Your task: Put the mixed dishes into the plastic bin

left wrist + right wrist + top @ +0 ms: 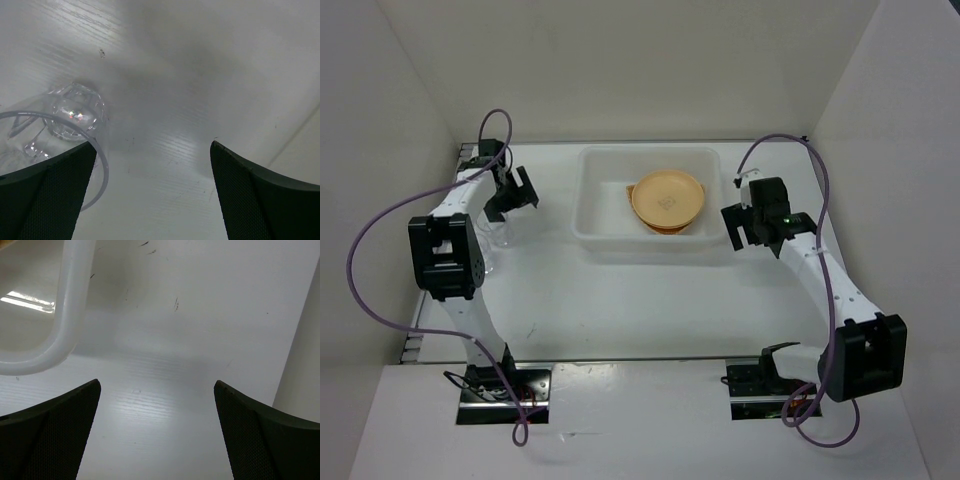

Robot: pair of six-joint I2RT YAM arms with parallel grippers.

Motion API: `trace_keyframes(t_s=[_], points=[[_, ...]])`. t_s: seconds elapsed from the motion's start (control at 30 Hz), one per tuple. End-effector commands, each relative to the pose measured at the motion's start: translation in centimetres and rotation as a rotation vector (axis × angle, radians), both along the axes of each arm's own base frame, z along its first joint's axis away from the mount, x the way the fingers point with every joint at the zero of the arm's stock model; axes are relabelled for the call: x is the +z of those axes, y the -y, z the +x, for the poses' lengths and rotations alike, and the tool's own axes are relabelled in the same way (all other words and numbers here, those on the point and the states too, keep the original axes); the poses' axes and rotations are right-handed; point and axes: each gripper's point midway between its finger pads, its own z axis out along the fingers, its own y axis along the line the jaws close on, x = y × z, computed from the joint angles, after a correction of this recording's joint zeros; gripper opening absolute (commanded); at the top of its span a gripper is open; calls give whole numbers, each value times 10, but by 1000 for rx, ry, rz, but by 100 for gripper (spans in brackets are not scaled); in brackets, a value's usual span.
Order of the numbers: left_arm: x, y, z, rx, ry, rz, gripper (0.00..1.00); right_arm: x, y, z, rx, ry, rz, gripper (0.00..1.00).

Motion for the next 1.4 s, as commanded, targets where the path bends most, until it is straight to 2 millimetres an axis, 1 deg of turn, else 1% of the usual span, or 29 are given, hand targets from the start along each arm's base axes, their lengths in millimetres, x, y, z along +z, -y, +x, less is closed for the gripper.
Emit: trace_keyframes(t_s=[0.0, 0.03, 0.1, 0.17, 0.2, 0.23, 0.27, 0.3, 0.33, 0.37, 0.4, 0.43, 0.47, 0.5, 0.53, 0.57, 0.6, 0.67, 0.7, 0.73, 0.77, 0.8, 0.83, 0.87, 0.93, 1.0, 1.03, 1.23, 1.37], points=[[5, -9, 16, -19, 35, 45, 100, 4, 15, -5, -50, 14, -38, 98], [5, -10, 15, -15, 34, 53, 100, 4, 15, -5, -50, 14, -38, 98], [-10, -10, 12, -27, -3, 54, 96, 1, 15, -7, -50, 5, -40, 98], [-18, -8, 11, -44, -23, 46, 73, 2, 18, -5, -60, 14, -38, 98], [-18, -7, 11, -49, -22, 37, 57, 2, 19, -5, -73, 17, -40, 98], [-18, -7, 11, -49, -21, 37, 38, 0, 19, -4, -73, 8, -42, 98], [-19, -9, 11, -41, -24, 51, 8, 0, 20, -5, -87, 10, -44, 98], [-9, -13, 14, -31, -2, 72, 0, -2, 20, -4, -87, 12, -44, 98], [5, -20, 17, 24, 4, 92, 0, -2, 20, -4, -94, 13, -37, 98], [29, -35, 18, 101, 40, 160, 0, -5, 20, -4, -94, 3, -40, 98], [49, -41, 21, 156, 76, 177, 0, -5, 20, -4, -94, 2, -40, 98], [81, -42, 29, 242, 160, 154, 0, -4, 19, -2, -100, 14, -31, 98], [126, -41, 31, 276, 284, 135, 0, -4, 21, -2, -107, 15, -38, 98], [161, -31, 46, 273, 425, 95, 0, -10, 21, -4, -106, -4, -42, 98], [196, -14, 54, 246, 547, 48, 0, -9, 20, -2, -113, 6, -34, 98], [243, 2, 54, 185, 696, 8, 0, -9, 20, -2, -113, 6, -34, 98], [282, 37, 71, 18, 861, -99, 0, -13, 21, -4, -113, -3, -36, 98], [282, 91, 97, -256, 877, -158, 0, -13, 21, -4, -113, -3, -36, 98], [330, 120, 88, -403, 890, -181, 0, -13, 21, -4, -113, -3, -36, 98], [272, 141, 122, -473, 744, -178, 0, -12, 20, -2, -113, 6, -34, 98], [269, 183, 116, -596, 715, -140, 0, -12, 20, -2, -113, 6, -34, 98], [263, 195, 112, -597, 685, -167, 0, -12, 20, -2, -113, 6, -34, 98], [246, 199, 115, -582, 648, -147, 0, -12, 17, -2, -104, 6, -34, 98], [225, 222, 112, -610, 594, -117, 0, -12, 17, -2, -104, 6, -34, 98], [203, 237, 115, -602, 551, -55, 0, -12, 17, -2, -104, 6, -34, 98], [190, 240, 116, -597, 522, -39, 0, -12, 17, -2, -104, 6, -34, 98], [171, 246, 115, -609, 477, -42, 0, -12, 17, -2, -104, 6, -34, 98], [105, 264, 108, -586, 317, 17, 0, -12, 17, -2, -104, 6, -34, 98], [72, 263, 107, -568, 244, 52, 0, -12, 17, -2, -104, 6, -34, 98]])
